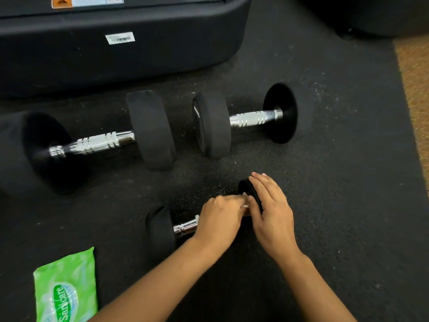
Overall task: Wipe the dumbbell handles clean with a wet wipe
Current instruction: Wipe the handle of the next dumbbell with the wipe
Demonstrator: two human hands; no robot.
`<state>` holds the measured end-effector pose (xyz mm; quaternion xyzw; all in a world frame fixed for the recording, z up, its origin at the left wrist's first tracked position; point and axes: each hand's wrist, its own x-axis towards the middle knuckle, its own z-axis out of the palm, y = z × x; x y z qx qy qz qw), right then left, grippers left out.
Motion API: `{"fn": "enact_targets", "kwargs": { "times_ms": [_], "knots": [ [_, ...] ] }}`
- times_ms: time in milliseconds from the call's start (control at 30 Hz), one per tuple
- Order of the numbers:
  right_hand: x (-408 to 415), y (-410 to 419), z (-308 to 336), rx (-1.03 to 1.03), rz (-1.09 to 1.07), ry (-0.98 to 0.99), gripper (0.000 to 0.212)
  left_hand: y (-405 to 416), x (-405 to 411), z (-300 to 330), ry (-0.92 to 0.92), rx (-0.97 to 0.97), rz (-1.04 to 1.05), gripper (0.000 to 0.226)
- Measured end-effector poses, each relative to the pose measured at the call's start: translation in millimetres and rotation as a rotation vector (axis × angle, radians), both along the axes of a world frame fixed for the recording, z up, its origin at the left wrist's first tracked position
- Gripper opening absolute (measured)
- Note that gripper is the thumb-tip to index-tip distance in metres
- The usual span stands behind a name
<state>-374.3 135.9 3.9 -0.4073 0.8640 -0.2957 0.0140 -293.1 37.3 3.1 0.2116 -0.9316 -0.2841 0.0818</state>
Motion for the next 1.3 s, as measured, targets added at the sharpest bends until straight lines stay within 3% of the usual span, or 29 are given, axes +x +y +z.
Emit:
{"fn": "enact_targets", "kwargs": {
  "times_ms": [133,300,467,533,600,700,767,800,867,1067,1300],
  "knots": [
    [0,1,-2,-0.012,-0.004,-0.016,0.042,4,19,-23,0.269,-0.161,-0.134,0.032],
    [0,2,-1,-0.01,-0.003,-0.024,0.042,8,34,-33,0.275,-0.267,-0.107,0.037],
    [1,1,0,-0.006,-0.012,-0.03,0.04,13,10,-30,0.316,-0.285,-0.09,0.018],
    [1,0,2,0.007,-0.012,-0.035,0.041,13,3,-19,0.237,-0.22,-0.041,0.014],
    [0,-2,3,0.025,-0.012,-0.027,0.041,8,-2,2,0.025,-0.137,0.022,0.006],
    [0,-3,4,0.043,-0.01,-0.021,0.042,-17,-17,14,-0.241,0.17,0.051,0.029],
    [0,-2,4,0.038,-0.011,-0.029,0.042,-33,-24,19,-0.292,0.422,0.002,0.04],
    [0,-2,4,0.038,-0.012,-0.031,0.042,-35,-24,18,-0.288,0.452,-0.019,0.044],
    [0,-2,4,0.035,-0.014,-0.029,0.042,-30,-19,11,-0.256,0.39,-0.027,0.04],
    [0,-4,3,0.025,-0.021,-0.021,0.039,10,14,-23,0.246,-0.147,-0.144,0.035],
    [-1,-4,2,-0.001,-0.008,-0.035,0.039,11,40,-34,0.366,-0.295,-0.127,0.034]
  ]
}}
